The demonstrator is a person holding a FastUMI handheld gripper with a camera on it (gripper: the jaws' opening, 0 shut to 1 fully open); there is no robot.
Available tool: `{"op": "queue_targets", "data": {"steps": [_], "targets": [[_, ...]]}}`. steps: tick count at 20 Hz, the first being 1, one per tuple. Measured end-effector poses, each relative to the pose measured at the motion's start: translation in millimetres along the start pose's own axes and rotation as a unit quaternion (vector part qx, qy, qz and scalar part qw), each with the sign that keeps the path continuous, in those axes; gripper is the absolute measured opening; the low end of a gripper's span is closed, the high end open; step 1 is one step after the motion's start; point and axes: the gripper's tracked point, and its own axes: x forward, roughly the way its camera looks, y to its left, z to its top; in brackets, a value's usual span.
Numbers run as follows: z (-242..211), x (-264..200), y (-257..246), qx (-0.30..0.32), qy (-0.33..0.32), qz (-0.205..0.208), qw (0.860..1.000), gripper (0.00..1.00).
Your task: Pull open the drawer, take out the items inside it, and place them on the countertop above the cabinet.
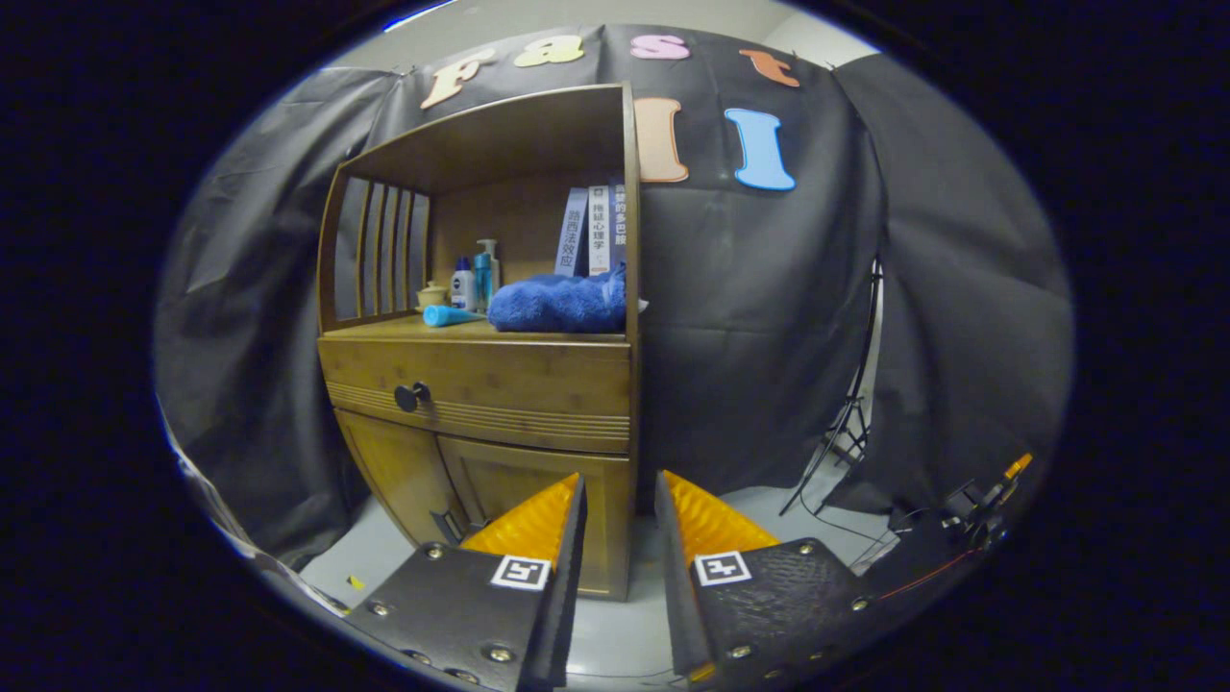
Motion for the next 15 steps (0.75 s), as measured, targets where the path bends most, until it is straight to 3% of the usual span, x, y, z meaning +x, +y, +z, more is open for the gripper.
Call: {"op": "queue_targets", "data": {"steps": [15], "targets": [[5.1, -4.8, -7.8, -0.003, -0.01, -0.005, 1.0, 0.4]]}}
